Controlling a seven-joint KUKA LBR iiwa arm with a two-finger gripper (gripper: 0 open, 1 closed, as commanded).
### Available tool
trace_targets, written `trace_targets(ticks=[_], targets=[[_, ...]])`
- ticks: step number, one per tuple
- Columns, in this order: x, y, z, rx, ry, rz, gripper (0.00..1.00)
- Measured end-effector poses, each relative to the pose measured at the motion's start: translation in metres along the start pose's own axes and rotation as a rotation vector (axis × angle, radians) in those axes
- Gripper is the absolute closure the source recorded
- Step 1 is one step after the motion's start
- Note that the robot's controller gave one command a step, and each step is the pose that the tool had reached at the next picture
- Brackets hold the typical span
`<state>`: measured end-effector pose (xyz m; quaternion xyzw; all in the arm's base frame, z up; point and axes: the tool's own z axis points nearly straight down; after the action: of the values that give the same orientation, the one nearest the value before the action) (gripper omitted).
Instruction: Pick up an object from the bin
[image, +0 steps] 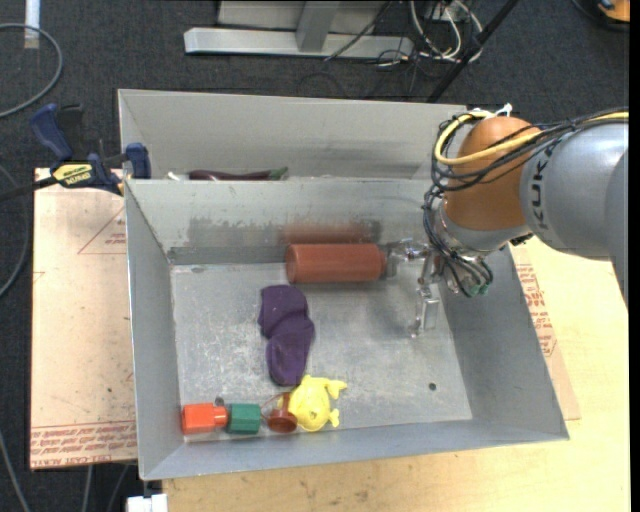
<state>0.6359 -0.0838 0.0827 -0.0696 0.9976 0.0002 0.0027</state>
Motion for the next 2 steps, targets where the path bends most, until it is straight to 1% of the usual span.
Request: trace_targets(ticks=[1, 2], targets=[[-0.009, 0.039, 0.007, 0.000, 0.002, 0.038, 0.00], [-0.026, 0.050, 0.009, -0.002, -0.004, -0.044, 0.00]])
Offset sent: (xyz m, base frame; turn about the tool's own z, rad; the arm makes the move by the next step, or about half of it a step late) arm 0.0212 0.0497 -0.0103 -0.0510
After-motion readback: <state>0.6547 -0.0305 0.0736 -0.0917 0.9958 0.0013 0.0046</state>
